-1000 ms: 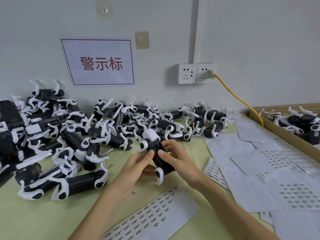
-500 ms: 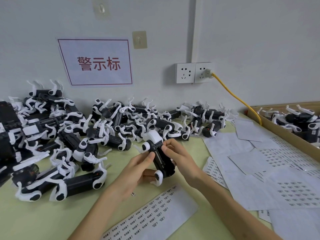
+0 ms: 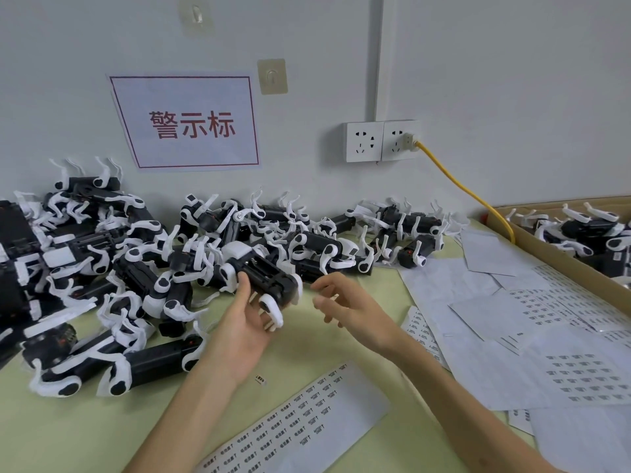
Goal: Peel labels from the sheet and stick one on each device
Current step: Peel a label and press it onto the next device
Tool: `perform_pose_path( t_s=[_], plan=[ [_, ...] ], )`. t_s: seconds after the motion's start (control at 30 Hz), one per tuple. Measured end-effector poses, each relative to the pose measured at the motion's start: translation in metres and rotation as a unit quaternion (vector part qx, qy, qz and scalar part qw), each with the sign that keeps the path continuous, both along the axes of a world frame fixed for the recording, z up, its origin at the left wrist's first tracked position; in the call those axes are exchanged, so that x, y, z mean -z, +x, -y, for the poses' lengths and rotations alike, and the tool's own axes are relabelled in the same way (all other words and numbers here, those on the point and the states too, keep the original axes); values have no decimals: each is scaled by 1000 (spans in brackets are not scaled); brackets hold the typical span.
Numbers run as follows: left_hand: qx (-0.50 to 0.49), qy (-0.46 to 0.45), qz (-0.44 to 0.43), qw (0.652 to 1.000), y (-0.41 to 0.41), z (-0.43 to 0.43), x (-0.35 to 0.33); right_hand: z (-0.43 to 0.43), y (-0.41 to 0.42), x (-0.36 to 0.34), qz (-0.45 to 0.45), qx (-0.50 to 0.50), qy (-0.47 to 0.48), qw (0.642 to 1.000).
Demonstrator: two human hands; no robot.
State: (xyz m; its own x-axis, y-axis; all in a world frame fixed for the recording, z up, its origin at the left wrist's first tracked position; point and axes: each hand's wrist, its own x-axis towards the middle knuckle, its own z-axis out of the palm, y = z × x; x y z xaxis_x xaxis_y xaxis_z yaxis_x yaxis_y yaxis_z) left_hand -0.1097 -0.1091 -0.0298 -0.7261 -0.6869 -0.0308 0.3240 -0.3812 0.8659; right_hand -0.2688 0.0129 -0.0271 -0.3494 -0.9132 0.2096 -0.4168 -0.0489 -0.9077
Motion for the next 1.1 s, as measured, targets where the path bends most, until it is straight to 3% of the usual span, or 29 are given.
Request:
perform_pose_path(
  t_s=[0.07,0.17,0.3,0.6,0.73,0.87,0.97,1.1],
  plan=[
    [-29,27,-31,999,3,5,-3,-4,-5,-4,-70,-60,57,994],
    [-47,25,-57,997,6,9,-5,-13,-2,-15,-164,-187,192,949],
    [-34,17,-54,998,8,7,-5,-18,10,-16,-281,-224,261,896],
    [-39,23,-64,997,13,11,-9,-16,10,-11,-280,-195,259,904],
    [-64,86,-101,989,19,17,-9,-15,-3,-16,-230,-92,180,952],
    [-67,75,-159,982,29,30,-10,-18,-18,-25,-160,64,18,985],
    [-65,50,-159,984,34,31,-12,-18,-22,-26,-81,163,-102,978],
    [1,30,-137,990,29,19,-17,-19,-22,-29,62,187,-209,958]
  ],
)
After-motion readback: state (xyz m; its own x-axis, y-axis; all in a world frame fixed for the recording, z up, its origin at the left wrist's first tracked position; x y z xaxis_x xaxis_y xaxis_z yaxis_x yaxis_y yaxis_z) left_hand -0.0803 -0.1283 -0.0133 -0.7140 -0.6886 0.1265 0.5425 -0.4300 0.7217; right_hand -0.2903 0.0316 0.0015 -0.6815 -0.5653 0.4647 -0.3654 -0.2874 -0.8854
